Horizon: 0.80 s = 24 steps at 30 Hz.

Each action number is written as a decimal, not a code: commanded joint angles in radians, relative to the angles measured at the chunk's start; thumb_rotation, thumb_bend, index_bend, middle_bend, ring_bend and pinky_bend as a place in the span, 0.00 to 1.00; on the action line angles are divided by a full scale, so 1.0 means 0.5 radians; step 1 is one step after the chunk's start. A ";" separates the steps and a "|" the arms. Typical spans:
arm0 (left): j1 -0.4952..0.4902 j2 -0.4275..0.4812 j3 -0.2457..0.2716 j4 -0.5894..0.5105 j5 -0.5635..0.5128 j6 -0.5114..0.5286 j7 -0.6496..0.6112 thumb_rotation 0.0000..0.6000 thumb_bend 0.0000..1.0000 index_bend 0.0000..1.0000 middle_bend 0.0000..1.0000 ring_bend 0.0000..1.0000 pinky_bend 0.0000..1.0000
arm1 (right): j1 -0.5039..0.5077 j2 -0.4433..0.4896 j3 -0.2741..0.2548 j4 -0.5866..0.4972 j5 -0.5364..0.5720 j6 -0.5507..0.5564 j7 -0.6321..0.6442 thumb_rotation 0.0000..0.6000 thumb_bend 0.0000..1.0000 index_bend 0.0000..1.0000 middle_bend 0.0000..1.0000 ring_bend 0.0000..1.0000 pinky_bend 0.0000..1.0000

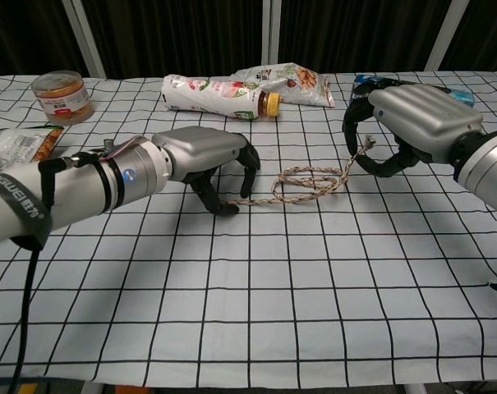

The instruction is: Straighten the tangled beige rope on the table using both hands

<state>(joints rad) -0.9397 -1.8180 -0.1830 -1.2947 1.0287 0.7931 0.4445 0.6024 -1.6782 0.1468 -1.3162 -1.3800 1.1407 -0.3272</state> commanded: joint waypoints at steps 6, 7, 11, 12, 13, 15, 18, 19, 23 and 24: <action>-0.015 -0.022 0.017 0.034 -0.011 -0.005 -0.001 1.00 0.33 0.52 0.16 0.00 0.00 | 0.000 -0.006 0.002 0.013 0.006 -0.005 0.002 1.00 0.69 0.66 0.30 0.05 0.00; -0.015 -0.024 0.015 0.036 -0.009 -0.003 -0.008 1.00 0.33 0.52 0.16 0.00 0.00 | 0.001 -0.006 0.002 0.014 0.008 -0.007 0.004 1.00 0.69 0.66 0.30 0.05 0.00; -0.017 -0.024 0.025 0.053 0.002 -0.001 -0.015 1.00 0.36 0.53 0.16 0.00 0.00 | 0.002 -0.011 0.003 0.020 0.010 -0.011 0.012 1.00 0.70 0.66 0.30 0.05 0.00; -0.018 -0.024 0.027 0.057 -0.001 -0.005 -0.016 1.00 0.36 0.53 0.16 0.00 0.00 | 0.002 -0.012 0.003 0.021 0.011 -0.012 0.015 1.00 0.70 0.66 0.30 0.05 0.00; -0.019 -0.023 0.028 0.061 -0.005 -0.011 -0.018 1.00 0.38 0.54 0.16 0.00 0.00 | 0.002 -0.013 0.004 0.023 0.011 -0.011 0.016 1.00 0.70 0.66 0.30 0.05 0.00; -0.018 -0.021 0.026 0.065 -0.011 -0.013 -0.027 1.00 0.41 0.54 0.16 0.00 0.00 | 0.001 -0.014 0.004 0.025 0.012 -0.010 0.019 1.00 0.70 0.66 0.30 0.05 0.00; -0.009 -0.019 0.027 0.067 0.000 0.003 -0.049 1.00 0.44 0.56 0.17 0.00 0.00 | -0.002 -0.014 0.004 0.029 0.016 -0.010 0.021 1.00 0.70 0.66 0.30 0.05 0.00; -0.006 -0.016 0.029 0.068 0.004 0.006 -0.055 1.00 0.44 0.56 0.17 0.00 0.00 | -0.003 -0.012 0.004 0.027 0.018 -0.011 0.023 1.00 0.70 0.67 0.30 0.05 0.00; 0.029 0.019 0.036 0.037 0.044 0.054 -0.104 1.00 0.44 0.57 0.17 0.00 0.00 | -0.022 0.025 0.004 -0.002 0.019 0.010 0.034 1.00 0.70 0.67 0.30 0.05 0.00; 0.044 0.031 0.039 0.026 0.061 0.076 -0.121 1.00 0.44 0.57 0.17 0.00 0.00 | -0.029 0.039 0.005 -0.012 0.020 0.018 0.036 1.00 0.70 0.67 0.30 0.05 0.00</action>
<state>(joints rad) -0.9263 -1.8101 -0.1653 -1.2742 1.0499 0.8200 0.3937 0.5915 -1.6642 0.1490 -1.3175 -1.3705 1.1455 -0.3112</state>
